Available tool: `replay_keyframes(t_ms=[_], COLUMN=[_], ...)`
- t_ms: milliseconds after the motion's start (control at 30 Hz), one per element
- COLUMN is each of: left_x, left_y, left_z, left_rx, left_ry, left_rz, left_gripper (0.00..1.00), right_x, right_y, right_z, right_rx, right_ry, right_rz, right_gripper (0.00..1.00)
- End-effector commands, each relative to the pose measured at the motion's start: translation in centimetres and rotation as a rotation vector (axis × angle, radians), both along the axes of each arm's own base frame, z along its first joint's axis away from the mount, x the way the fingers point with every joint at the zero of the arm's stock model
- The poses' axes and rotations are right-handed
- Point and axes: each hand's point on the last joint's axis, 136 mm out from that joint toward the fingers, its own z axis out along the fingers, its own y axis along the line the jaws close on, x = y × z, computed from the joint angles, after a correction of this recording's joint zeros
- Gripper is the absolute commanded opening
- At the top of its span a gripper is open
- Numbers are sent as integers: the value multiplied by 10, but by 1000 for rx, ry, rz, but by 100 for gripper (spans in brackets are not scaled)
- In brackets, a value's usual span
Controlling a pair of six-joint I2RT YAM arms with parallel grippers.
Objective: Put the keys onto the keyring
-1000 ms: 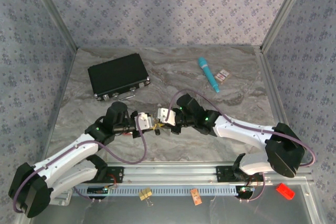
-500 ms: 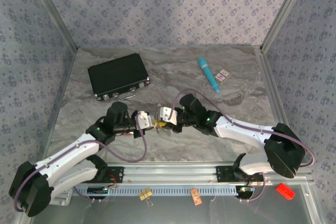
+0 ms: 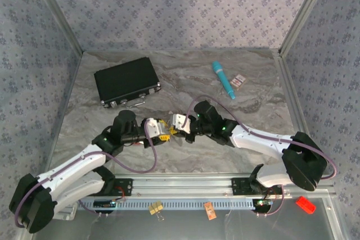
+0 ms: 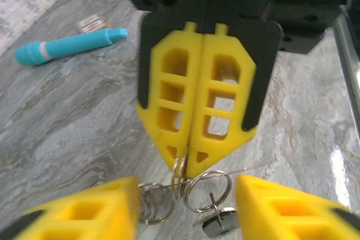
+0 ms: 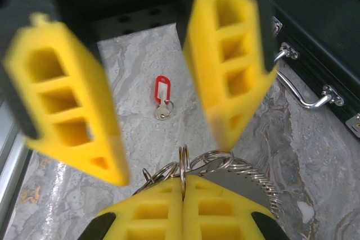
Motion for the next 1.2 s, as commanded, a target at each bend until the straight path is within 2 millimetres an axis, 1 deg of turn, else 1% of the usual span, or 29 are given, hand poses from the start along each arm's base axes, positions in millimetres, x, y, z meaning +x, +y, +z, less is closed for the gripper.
replay_keyframes(t_ms=[0,33,100,167,200,233,300,400,467,567,667,767,833,900,967,1033,1100,1167], left_x=[7,12,21,37,47,52,51,40,32,20,5,-9,-18,-24,-24,-22,-18,-11], left_y=[10,17,34,60,79,96,120,136,145,155,159,153,145,140,136,135,136,133], left_z=[26,33,45,52,50,45,27,0,-14,-29,-48,-69,-85,-95,-99,-100,-98,-92], left_rx=[-64,-91,-151,-252,-313,-371,-453,-502,-499,-468,-448,-457,-457,-440,-421,-386,-369,-360], left_ry=[-28,-12,27,117,183,261,427,640,738,848,986,1168,1293,1366,1390,1370,1342,1318], left_rz=[112,179,322,552,705,841,1033,1196,1287,1399,1501,1578,1617,1642,1648,1641,1642,1610], left_gripper=[62,66,69,72,75,75,74,72,71,70,68,68,67,66,62,58,53,46], right_x=[9,10,11,11,12,11,12,11,10,10,11,11,10,11,10,9,9,8], right_y=[-7,-9,-12,-14,-14,-15,-15,-15,-15,-14,-15,-15,-14,-14,-15,-14,-15,-15], right_z=[-3,-4,-5,-7,-7,-7,-6,-5,-5,-5,-6,-5,-5,-5,-5,-5,-6,-6], right_rx=[-30,-45,-67,-88,-95,-103,-111,-111,-110,-110,-114,-113,-110,-110,-109,-110,-111,-112], right_ry=[-40,-51,-70,-85,-94,-101,-109,-111,-109,-108,-106,-103,-104,-104,-103,-102,-100,-99], right_rz=[-41,-47,-51,-50,-50,-48,-47,-41,-38,-36,-38,-42,-41,-41,-40,-37,-37,-36], right_gripper=[0,0,0,0,0,0,0,0,0,0,0,0,0,0,0,0,0,0])
